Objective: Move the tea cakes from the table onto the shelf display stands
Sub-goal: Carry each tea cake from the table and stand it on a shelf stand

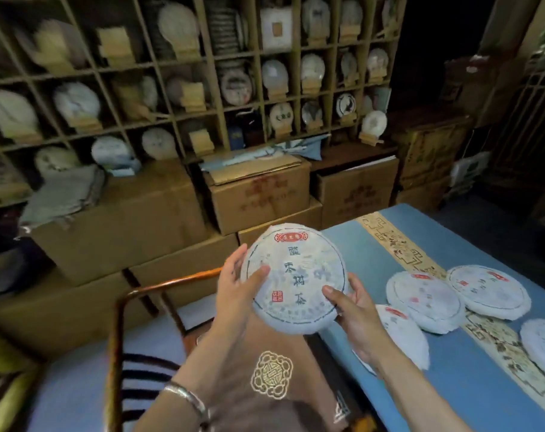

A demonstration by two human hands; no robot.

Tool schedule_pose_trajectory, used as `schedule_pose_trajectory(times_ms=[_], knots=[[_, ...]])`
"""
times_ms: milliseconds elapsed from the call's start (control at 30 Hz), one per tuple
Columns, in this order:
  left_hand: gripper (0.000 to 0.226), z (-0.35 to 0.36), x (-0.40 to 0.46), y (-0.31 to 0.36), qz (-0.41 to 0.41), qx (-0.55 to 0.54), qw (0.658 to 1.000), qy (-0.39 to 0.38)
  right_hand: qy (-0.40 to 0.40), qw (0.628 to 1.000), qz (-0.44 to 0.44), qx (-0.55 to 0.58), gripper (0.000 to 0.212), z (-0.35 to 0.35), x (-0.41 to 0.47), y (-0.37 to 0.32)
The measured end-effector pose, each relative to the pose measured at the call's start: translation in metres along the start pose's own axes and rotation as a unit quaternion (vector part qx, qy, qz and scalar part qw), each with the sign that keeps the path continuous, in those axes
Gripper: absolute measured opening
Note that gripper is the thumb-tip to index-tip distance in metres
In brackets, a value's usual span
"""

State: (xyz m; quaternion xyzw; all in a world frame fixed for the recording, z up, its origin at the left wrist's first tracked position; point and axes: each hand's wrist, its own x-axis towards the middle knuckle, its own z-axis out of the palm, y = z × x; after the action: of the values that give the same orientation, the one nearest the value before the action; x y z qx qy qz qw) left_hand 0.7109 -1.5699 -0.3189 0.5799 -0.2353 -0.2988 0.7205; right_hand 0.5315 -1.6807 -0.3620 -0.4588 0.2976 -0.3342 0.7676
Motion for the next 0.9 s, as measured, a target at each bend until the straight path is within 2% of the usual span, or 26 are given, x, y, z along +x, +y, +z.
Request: schedule_pose_trajectory(times_ms=[67,133,333,467,633,800,900], knots=[[0.074,-0.062,-0.017,0.025,0.025,0.015,0.999,0.031,-0.039,0.999,-0.004,-0.001,0.053,0.069,-0.011,0.019],[0.070,-0.126,-0.035,0.049,0.046,0.020,0.996,0.077,-0.085,0.996,-0.004,-0.005,0.052,0.135,-0.024,0.035],[0.068,-0.296,-0.099,0.116,0.101,-0.037,0.976,0.188,-0.214,0.976,0.014,-0.019,0.049,0.314,-0.066,0.079],[0.076,-0.378,-0.142,0.152,0.140,-0.059,0.958,0.241,-0.290,0.957,0.028,0.004,0.046,0.413,-0.093,0.105],[0.075,-0.448,-0.184,0.181,0.186,-0.061,0.927,0.320,-0.380,0.924,0.041,-0.023,0.041,0.509,-0.119,0.131],[0.075,-0.493,-0.185,0.201,0.219,-0.075,0.889,0.396,-0.468,0.876,0.041,-0.112,0.069,0.560,-0.124,0.138],[0.075,-0.510,-0.167,0.209,0.235,-0.064,0.878,0.413,-0.450,0.883,0.027,-0.131,0.089,0.578,-0.114,0.146]])
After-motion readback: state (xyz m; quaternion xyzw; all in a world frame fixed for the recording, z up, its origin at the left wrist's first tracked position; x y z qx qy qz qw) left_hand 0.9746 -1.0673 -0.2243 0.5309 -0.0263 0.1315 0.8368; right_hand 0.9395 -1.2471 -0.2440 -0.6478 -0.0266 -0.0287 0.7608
